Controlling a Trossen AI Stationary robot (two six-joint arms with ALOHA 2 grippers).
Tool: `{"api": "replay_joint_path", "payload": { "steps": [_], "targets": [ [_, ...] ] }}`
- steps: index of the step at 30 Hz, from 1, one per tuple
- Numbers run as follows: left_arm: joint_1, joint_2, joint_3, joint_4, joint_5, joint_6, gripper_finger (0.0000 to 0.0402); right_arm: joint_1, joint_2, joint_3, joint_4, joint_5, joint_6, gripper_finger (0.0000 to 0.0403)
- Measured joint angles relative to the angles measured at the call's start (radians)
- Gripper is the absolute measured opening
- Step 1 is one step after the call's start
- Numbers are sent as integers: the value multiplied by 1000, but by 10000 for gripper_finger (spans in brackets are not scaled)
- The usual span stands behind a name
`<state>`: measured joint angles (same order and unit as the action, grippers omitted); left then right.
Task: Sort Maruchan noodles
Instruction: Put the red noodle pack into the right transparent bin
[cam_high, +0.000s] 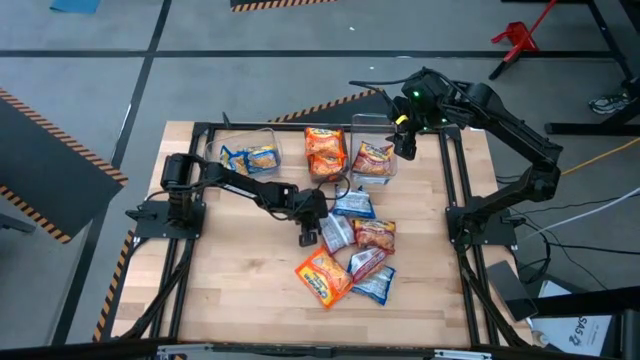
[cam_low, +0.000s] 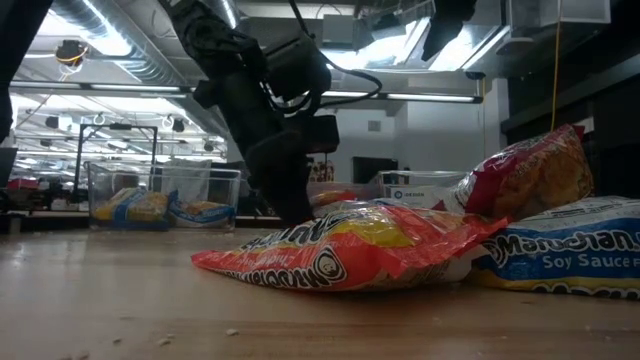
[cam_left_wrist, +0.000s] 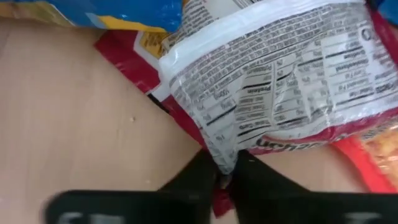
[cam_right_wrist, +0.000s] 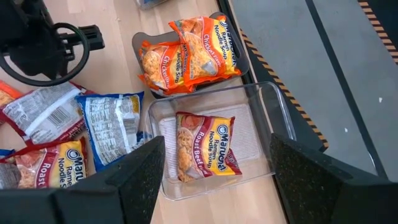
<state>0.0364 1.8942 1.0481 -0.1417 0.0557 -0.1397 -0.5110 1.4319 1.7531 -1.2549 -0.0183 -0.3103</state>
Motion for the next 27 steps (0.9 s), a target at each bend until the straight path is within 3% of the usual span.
{"api": "replay_joint_path", "payload": {
  "steps": [2,7,10,17,27],
  "targets": [
    [0,0,0,0,14,-26,10,0,0,0,0,0,-2,278],
    [-6,-26,0,-11,54,-123,2,0,0,0,0,0,-5,278],
    [-2,-82,0,-39,96,-213,2,0,0,0,0,-1,-9,278],
    [9,-253,1,-76,83,-388,1,0,0,0,0,-1,-15,278],
    [149,-405,1,-32,68,-618,0,1,0,0,6,10,-6,278]
  ]
}}
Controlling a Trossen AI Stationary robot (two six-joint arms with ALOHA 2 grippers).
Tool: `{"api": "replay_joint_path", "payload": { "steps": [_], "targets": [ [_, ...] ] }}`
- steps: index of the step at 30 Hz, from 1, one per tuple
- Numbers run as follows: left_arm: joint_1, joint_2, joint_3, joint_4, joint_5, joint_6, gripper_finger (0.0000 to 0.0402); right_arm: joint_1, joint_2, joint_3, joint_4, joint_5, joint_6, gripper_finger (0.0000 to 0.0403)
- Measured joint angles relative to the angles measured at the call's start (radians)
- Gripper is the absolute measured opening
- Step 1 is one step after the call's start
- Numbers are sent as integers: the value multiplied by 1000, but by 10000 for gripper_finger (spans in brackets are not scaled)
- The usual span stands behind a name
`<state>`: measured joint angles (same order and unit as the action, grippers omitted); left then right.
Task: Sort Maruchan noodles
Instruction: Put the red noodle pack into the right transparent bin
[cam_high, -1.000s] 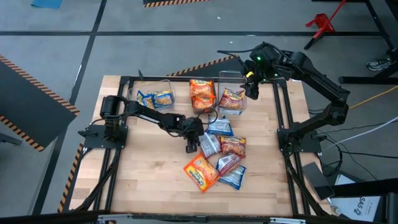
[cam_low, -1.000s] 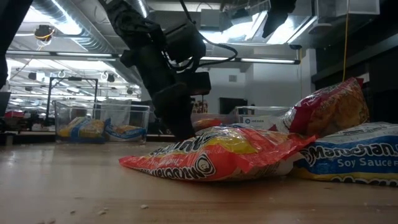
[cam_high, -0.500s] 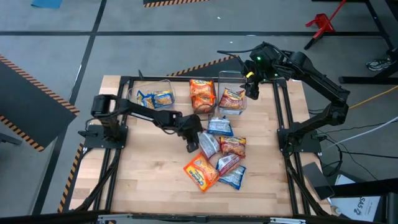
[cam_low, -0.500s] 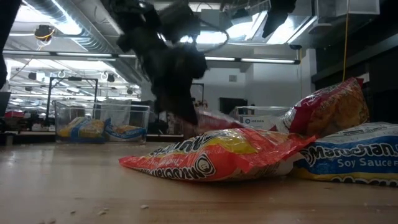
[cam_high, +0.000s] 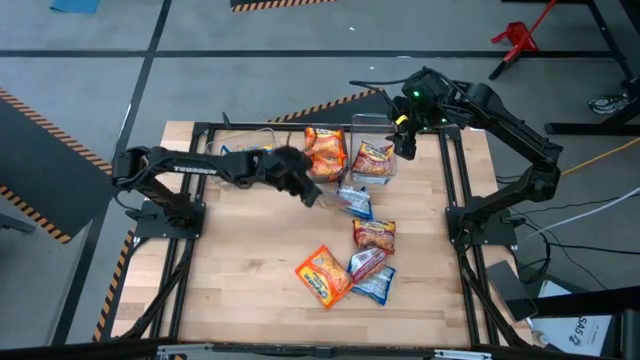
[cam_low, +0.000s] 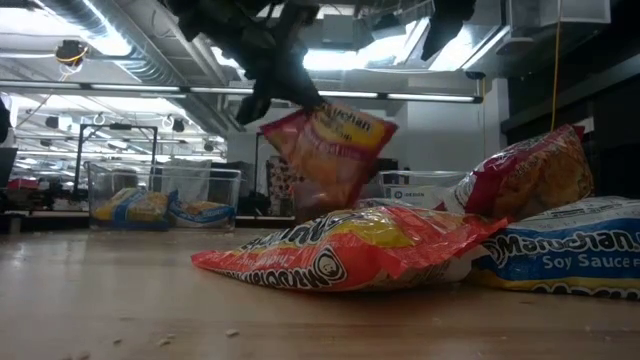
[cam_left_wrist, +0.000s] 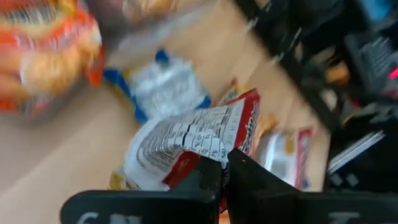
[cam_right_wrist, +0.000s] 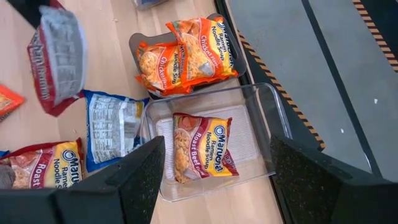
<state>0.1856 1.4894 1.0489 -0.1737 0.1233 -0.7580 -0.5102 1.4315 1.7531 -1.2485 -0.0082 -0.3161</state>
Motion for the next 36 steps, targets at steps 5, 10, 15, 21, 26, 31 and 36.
{"api": "replay_joint_path", "payload": {
  "steps": [5,10,15,21,26,31,36],
  "targets": [
    [78,-4,57,36,70,-25,0,0,0,0,15,1,26,278],
    [140,-4,112,60,102,-28,0,0,-4,0,23,73,35,278],
    [221,10,168,67,116,-23,0,-1,-15,0,28,139,56,278],
    [303,107,273,65,231,-18,0,-1,-18,0,63,158,94,278],
    [331,249,418,59,315,27,0,-1,-22,0,81,164,103,278],
    [356,404,572,65,406,31,0,-1,-23,0,79,184,120,278],
    [367,556,721,61,469,32,0,-1,-23,0,79,193,129,278]
  ]
}}
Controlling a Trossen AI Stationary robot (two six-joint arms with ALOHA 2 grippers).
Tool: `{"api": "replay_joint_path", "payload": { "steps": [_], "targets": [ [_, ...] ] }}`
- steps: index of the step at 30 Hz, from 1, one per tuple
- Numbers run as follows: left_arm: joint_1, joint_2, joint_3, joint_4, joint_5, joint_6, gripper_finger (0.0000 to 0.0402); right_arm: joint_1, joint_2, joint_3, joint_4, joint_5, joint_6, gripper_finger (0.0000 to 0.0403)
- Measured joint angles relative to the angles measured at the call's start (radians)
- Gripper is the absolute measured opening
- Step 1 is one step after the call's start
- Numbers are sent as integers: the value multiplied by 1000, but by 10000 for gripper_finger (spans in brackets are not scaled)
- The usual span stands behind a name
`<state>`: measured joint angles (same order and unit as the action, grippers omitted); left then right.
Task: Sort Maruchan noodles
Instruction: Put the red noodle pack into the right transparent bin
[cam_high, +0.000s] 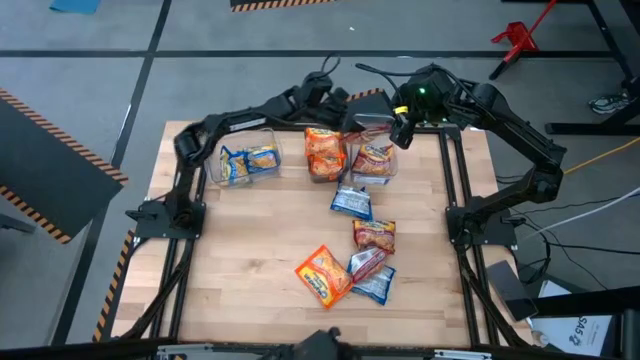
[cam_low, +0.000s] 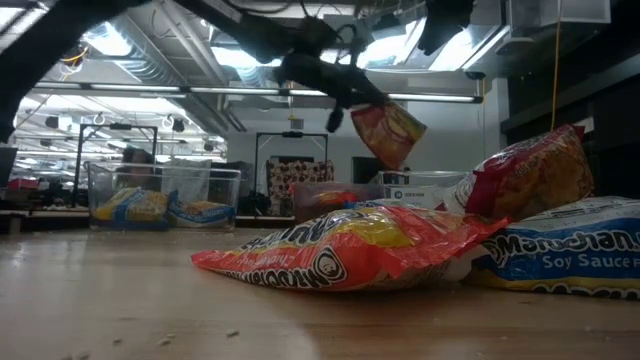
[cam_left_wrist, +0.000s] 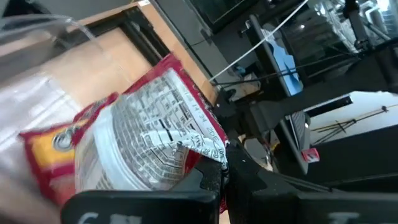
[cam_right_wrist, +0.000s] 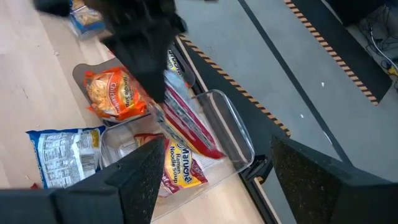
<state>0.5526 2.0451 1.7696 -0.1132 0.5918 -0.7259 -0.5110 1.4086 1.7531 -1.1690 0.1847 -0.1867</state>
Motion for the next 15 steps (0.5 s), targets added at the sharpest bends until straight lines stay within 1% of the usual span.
{"api": "replay_joint_path", "payload": {
  "steps": [3,8,11,15],
  "targets": [
    [3,83,89,4,6,2,0,0,0,0,0,8,0,278],
    [6,213,212,3,58,-31,0,0,0,0,0,9,0,278],
    [6,262,246,3,64,-32,0,0,0,0,0,9,0,278],
    [11,304,248,2,53,-54,0,0,0,0,0,9,0,278]
  ]
}}
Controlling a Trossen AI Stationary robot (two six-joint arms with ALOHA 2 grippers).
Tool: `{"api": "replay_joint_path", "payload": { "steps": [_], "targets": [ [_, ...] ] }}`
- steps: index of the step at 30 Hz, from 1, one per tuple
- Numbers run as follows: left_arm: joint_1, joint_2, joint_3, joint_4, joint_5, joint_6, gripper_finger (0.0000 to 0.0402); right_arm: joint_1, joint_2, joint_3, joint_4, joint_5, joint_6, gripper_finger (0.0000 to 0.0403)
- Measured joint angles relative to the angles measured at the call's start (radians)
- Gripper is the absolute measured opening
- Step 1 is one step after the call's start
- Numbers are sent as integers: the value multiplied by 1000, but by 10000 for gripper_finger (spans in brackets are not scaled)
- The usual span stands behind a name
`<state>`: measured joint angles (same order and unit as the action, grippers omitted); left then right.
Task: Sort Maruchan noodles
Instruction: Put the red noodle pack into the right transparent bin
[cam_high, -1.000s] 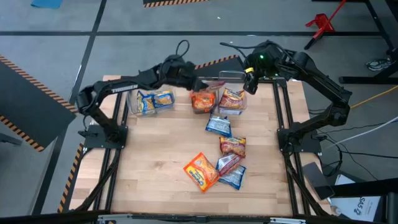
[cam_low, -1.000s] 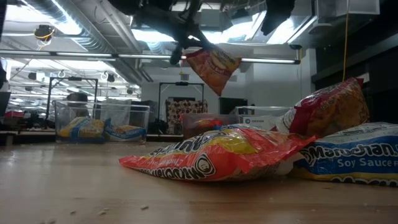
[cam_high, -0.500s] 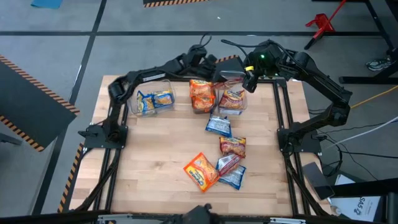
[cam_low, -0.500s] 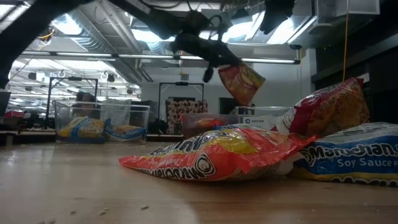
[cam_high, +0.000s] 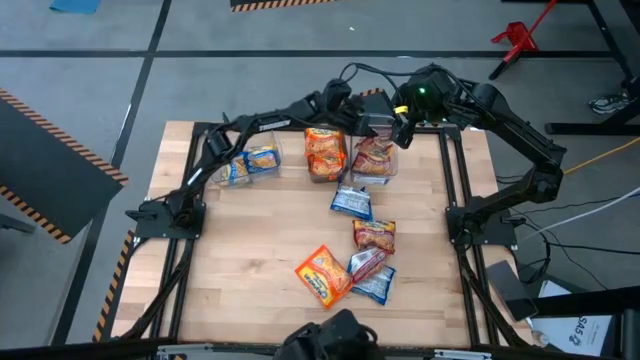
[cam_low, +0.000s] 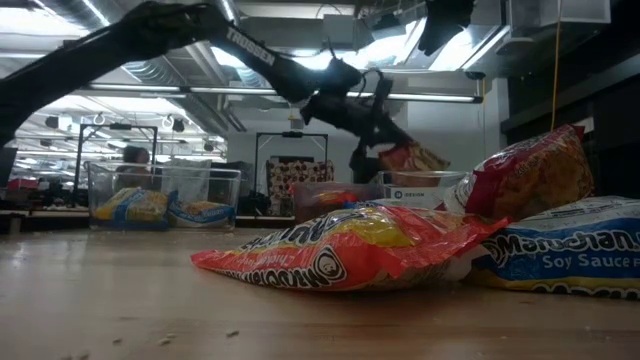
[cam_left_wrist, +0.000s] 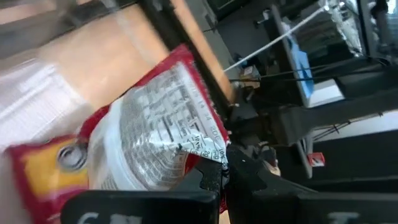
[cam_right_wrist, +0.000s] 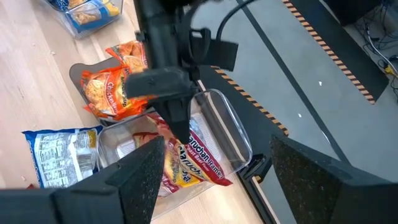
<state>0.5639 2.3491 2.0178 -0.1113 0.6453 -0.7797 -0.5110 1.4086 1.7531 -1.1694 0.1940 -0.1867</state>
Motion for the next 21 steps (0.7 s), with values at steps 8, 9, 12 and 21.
{"api": "replay_joint_path", "payload": {
  "steps": [8,9,12,21],
  "targets": [
    [14,33,0,-2,-81,12,15,0,0,0,0,0,0,278],
    [20,33,0,-2,-102,22,21,0,0,0,0,0,0,278],
    [48,33,0,-8,-192,26,41,0,0,0,0,0,0,278],
    [107,30,0,-10,-235,27,84,0,0,0,-2,-2,0,278]
  ]
}}
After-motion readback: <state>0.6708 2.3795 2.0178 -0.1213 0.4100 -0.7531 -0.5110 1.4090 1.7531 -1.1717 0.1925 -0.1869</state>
